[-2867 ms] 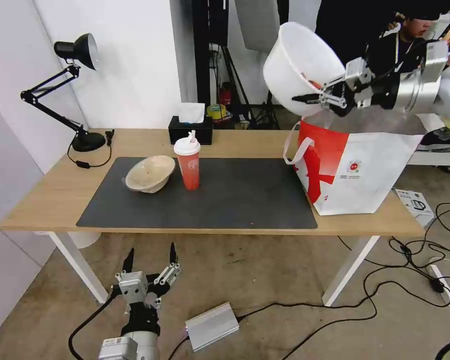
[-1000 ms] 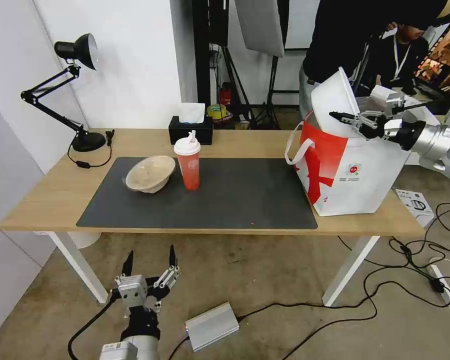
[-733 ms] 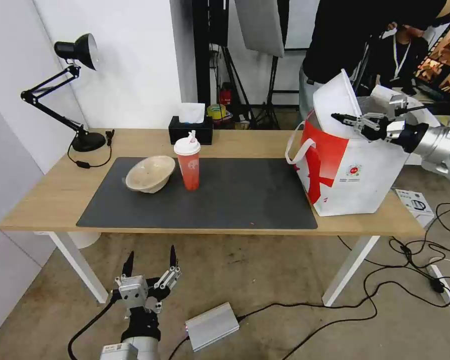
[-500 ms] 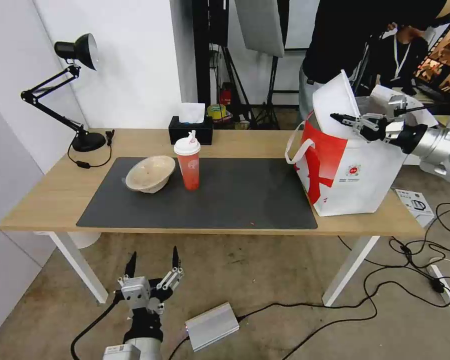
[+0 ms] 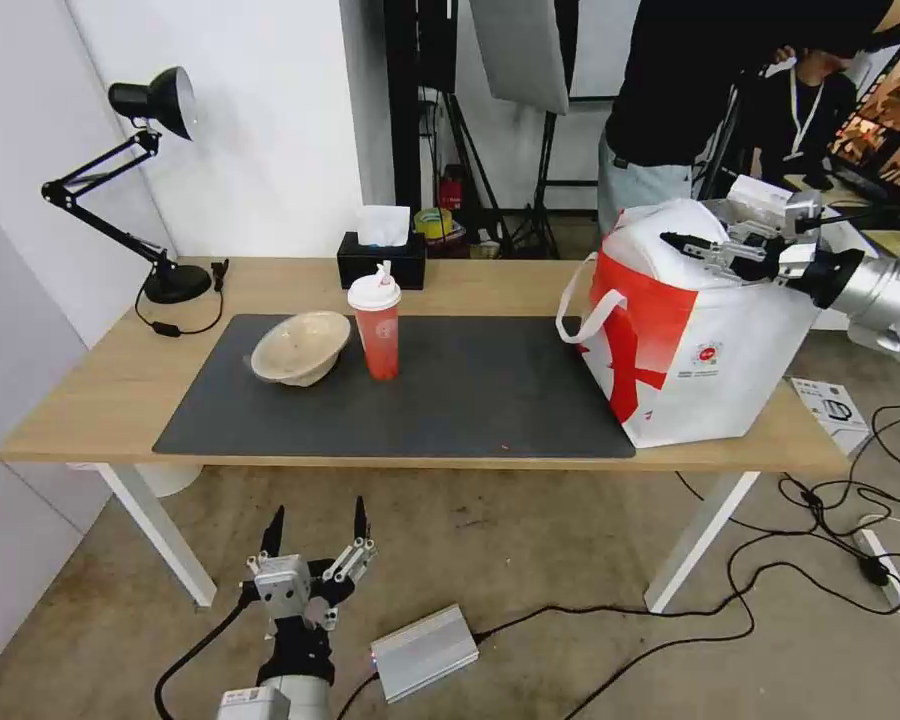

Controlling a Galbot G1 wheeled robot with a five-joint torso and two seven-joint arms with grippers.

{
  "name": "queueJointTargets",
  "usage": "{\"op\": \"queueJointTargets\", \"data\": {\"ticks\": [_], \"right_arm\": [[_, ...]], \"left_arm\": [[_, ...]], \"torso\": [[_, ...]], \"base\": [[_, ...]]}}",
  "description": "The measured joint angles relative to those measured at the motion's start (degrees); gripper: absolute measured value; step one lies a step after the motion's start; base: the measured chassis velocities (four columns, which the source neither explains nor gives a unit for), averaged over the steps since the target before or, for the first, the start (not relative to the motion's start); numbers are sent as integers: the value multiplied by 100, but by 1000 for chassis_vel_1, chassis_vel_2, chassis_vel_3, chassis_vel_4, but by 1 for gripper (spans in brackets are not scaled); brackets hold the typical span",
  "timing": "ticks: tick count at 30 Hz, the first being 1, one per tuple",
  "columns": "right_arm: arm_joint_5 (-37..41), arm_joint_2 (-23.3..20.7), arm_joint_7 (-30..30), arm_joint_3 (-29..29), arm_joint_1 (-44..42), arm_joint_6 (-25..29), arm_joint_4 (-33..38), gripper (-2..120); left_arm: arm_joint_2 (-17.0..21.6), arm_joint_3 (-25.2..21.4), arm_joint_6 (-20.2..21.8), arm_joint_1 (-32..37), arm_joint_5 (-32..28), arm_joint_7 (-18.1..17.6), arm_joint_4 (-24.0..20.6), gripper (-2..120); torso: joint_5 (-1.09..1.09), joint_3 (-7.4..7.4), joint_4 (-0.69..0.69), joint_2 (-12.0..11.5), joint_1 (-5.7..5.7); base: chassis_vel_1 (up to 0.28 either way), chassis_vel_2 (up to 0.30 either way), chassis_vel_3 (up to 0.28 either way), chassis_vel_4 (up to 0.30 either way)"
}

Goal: Pick up the trash from the table and place it into the takeout bag.

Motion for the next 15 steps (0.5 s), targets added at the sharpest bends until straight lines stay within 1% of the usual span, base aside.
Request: {"op": "queueJointTargets", "data": {"ticks": [1, 2, 4, 5, 6, 7, 9, 15], "right_arm": [[-43, 0, 10, -26, 47, 3, -35, 78], [-43, 0, 10, -26, 47, 3, -35, 78], [-75, 0, 36, -69, 98, 8, -69, 84], [-125, -1, 61, -112, 141, 23, -103, 90], [-125, -1, 61, -112, 141, 23, -103, 90], [-181, -1, 84, -125, 164, 36, -125, 96], [-276, -2, 113, -154, 196, 47, -163, 100], [-586, -22, 198, -310, 374, 102, -251, 100]], "left_arm": [[1, -2, 0, -2, 0, 0, -2, 100], [1, -2, 0, -2, 0, 0, -2, 100], [2, -4, 0, -1, -1, 1, -3, 100], [13, -12, 0, 0, -2, 2, -5, 100], [13, -12, 0, 0, -2, 2, -5, 100], [20, -18, 0, 0, -5, 3, -6, 100], [29, -23, -2, -3, -9, 4, -8, 100], [20, -20, -68, -8, -11, 7, 1, 100]], "torso": [[0, 0, 0, 0, 0], [0, 0, 0, 0, 0], [0, 0, 0, 0, 0], [0, 0, 0, 0, 0], [0, 0, 0, 0, 0], [0, 0, 0, 0, 0], [0, 0, 0, 0, 0], [1, 0, 0, 0, 0]], "base": [[0, 0, 0, 0], [0, 0, 0, 0], [0, 0, 0, 0], [0, 0, 0, 0], [0, 0, 0, 0], [0, 0, 0, 0], [0, 0, 0, 0], [0, 0, 0, 0]]}}
